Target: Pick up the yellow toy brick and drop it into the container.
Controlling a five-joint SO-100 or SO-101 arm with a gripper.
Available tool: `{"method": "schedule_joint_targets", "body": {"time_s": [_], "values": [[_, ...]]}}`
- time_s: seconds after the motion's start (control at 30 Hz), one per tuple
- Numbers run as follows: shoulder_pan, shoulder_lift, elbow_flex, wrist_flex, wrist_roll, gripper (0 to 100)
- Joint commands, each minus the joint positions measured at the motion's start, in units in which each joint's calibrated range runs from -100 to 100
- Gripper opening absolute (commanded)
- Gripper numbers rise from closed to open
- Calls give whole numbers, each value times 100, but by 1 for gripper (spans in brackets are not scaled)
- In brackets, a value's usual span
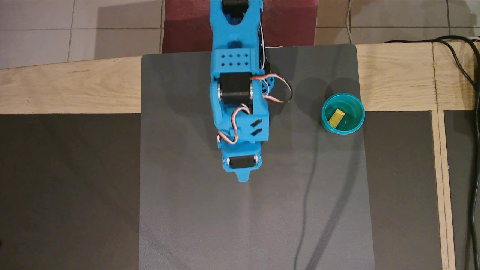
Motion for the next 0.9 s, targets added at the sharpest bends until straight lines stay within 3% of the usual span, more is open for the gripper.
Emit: {"method": "schedule_joint_targets", "body": {"time_s": [0.0, 0.27, 0.87], "values": [[39, -1247, 586, 65, 35, 0], [-30, -1845, 1488, 92, 41, 0], [-15, -1854, 1497, 92, 30, 0]]}}
